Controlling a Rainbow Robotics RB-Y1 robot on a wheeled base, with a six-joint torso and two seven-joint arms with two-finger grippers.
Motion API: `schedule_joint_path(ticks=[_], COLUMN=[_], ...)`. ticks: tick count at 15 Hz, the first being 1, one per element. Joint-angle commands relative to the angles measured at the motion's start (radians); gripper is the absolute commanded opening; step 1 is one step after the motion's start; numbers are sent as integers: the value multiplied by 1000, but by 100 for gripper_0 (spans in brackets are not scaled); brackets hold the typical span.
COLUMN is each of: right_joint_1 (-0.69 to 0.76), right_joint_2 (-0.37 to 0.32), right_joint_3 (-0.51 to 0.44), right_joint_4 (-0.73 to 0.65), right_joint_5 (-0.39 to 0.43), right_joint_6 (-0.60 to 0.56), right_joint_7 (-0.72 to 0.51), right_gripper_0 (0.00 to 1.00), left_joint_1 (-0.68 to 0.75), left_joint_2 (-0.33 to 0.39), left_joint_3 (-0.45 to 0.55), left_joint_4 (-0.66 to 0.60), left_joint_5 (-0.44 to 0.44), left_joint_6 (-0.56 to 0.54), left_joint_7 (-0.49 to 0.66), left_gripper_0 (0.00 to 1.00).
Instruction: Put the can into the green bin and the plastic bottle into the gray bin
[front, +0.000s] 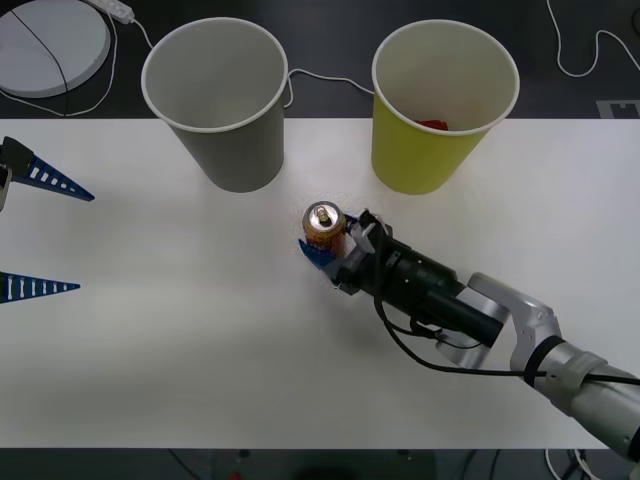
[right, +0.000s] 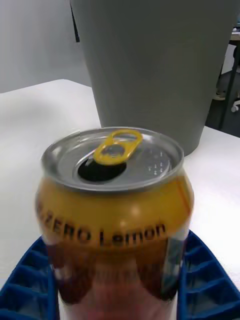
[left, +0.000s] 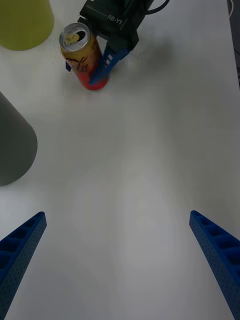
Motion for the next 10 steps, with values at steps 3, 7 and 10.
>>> schedule_joint_path(ticks=[3, 7, 10], right_joint_1=[3, 4, 46], right_joint_2=[-23, -88, -160], right_joint_3=[0, 0, -34], right_joint_4=[-15, -68, -157], right_joint_5=[0, 54, 177], right_joint_6=[-17, -17, -17], right_joint_7=[-20, -83, -234], right_gripper_0=[0, 0, 0], left_joint_1=[0, 0, 0], left_joint_2=[0, 0, 0], left_joint_3=[0, 0, 0], left_joint_4=[0, 0, 0], left_joint_5=[0, 0, 0], left_joint_6=[0, 0, 0], left_joint_7=[0, 0, 0], left_gripper_0=[100, 100, 100])
